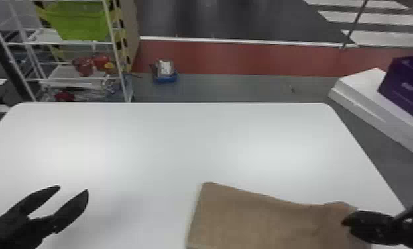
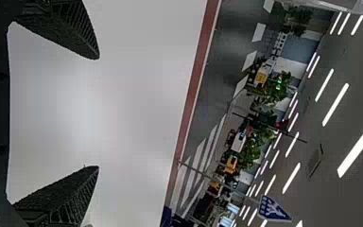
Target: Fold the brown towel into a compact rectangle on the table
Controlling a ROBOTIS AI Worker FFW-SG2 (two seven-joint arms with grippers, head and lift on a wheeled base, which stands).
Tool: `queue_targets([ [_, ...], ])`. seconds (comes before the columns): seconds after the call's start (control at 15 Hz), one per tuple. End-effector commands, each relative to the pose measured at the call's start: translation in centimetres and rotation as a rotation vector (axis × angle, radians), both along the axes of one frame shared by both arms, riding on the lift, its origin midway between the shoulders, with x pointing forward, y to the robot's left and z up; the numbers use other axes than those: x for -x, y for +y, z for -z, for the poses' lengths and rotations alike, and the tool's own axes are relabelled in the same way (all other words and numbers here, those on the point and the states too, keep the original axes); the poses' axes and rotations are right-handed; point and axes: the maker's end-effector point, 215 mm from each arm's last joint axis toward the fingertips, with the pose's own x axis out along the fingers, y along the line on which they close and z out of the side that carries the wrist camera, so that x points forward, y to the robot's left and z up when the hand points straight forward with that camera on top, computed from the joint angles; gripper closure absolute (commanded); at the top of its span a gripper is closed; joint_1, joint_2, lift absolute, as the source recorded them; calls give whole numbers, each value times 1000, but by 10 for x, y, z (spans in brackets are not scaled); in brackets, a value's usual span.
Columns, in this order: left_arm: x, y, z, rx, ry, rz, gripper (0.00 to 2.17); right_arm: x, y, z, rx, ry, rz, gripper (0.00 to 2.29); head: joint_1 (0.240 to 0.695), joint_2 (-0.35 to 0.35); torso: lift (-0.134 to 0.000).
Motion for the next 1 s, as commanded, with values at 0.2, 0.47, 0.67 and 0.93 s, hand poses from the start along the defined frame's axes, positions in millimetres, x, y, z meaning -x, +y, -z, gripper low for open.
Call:
queue_targets([
  [0.2,-1,0,-1,1,-3,-3,46,22,-43,-66,-25,-116,89,1409,695,-89,-134],
  [0.47,-2,-3,1,2,2,4,46,35,-53,-5,21,7,80,1409,695,-134,-134],
  [0.67,-1,-3,1,2,3,4,46,25,-58,7,67,25,76,1409,695,-151,-134],
  [0.93,0,0,5,1,11,-2,46,30,-62,21,97,59,80,1156,695,-157,-134],
])
